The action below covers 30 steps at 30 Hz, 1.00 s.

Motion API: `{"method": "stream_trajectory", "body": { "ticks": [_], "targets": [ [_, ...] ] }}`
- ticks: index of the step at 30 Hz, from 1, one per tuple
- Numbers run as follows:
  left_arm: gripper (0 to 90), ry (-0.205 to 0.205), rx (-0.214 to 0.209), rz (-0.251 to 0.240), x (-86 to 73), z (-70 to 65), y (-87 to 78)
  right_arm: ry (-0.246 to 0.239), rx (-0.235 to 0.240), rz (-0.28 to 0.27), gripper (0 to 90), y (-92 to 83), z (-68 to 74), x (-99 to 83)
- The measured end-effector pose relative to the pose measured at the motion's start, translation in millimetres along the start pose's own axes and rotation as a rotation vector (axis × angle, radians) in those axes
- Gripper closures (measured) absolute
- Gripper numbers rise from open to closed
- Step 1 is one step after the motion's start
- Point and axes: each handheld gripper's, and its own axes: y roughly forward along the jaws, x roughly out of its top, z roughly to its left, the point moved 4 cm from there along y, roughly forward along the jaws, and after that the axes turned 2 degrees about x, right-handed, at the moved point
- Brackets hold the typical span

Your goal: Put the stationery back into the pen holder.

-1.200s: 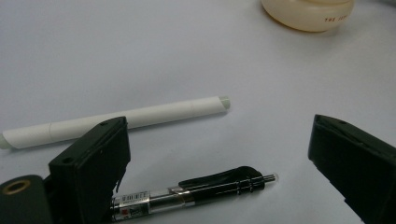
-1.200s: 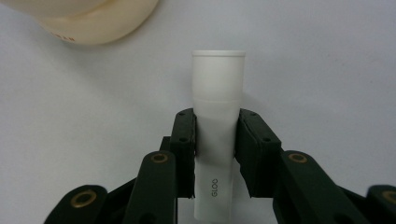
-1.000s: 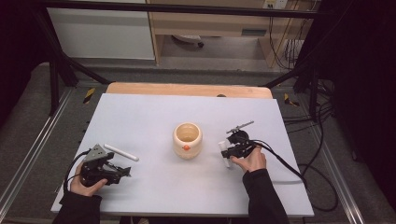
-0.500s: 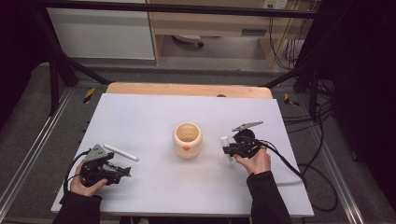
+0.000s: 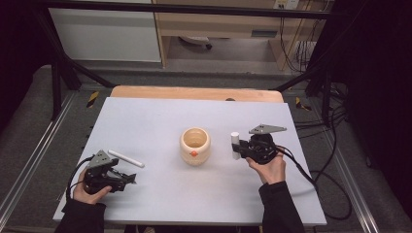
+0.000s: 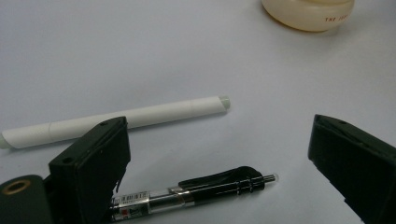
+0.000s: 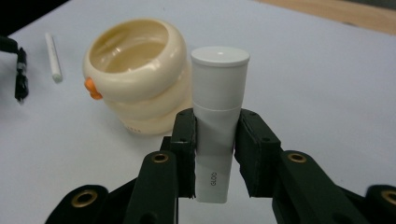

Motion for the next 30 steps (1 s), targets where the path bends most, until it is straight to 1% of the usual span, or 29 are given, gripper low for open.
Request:
{"method": "stream_trajectory", "body": {
  "ticks": [3, 5, 6, 8, 10, 13, 14, 16, 17, 18, 21, 26, 27, 29, 30],
  "targets": [
    [5.8, 0.000, 0.000, 0.000, 0.0, 0.1, -0.1, -0.009, 0.010, -0.061, 69.9, -5.7, 4.4, 5.7],
    [5.8, -0.001, 0.000, 0.000, -0.1, 0.1, 0.0, -0.007, 0.021, -0.084, 69.9, -7.9, 7.0, 8.3],
    [5.8, -0.001, 0.000, 0.000, -0.1, 0.1, 0.0, -0.007, 0.021, -0.084, 69.9, -7.9, 7.0, 8.3],
    [5.8, -0.003, 0.000, -0.001, -0.1, -0.1, 0.5, -0.011, 0.026, -0.122, 69.9, -10.2, 10.7, 12.5],
    [5.8, -0.003, -0.001, -0.001, -0.1, -0.3, 0.6, -0.015, 0.030, -0.132, 69.9, -10.4, 12.0, 14.1],
    [5.8, -0.002, -0.001, -0.001, -0.2, -0.2, 0.5, -0.018, 0.034, -0.174, 69.9, -11.3, 16.3, 20.3],
    [5.9, -0.003, 0.000, -0.001, -0.2, -0.1, 0.5, -0.023, 0.037, -0.201, 69.9, -11.5, 19.0, 25.2],
    [5.8, -0.003, 0.000, -0.001, -0.2, -0.1, 0.6, -0.027, 0.042, -0.222, 69.9, -10.9, 22.4, 29.9],
    [5.8, -0.004, -0.001, 0.000, -0.2, -0.1, 0.6, -0.027, 0.042, -0.222, 69.9, -10.9, 22.4, 29.9],
    [5.9, -0.003, -0.001, 0.000, -0.3, -0.1, 0.7, -0.026, 0.048, -0.240, 69.9, -9.2, 26.3, 34.5],
    [5.8, -0.003, -0.001, 0.000, -0.2, -0.2, 0.6, -0.029, 0.064, -0.264, 69.9, -4.7, 32.4, 41.1],
    [5.9, -0.001, -0.001, 0.000, -0.2, 0.3, 0.1, -0.035, 0.087, -0.288, 69.9, 9.5, 42.9, 50.4],
    [5.9, -0.001, -0.001, 0.000, -0.2, 0.3, 0.1, -0.035, 0.087, -0.288, 69.9, 9.5, 42.9, 50.4],
    [5.9, 0.000, -0.001, -0.001, -0.1, 0.3, -0.1, -0.038, 0.096, -0.298, 69.9, 19.1, 48.4, 54.9],
    [5.9, 0.000, -0.001, 0.000, -0.1, 0.3, -0.1, -0.038, 0.096, -0.298, 69.9, 19.1, 48.4, 54.9]
  ]
}}
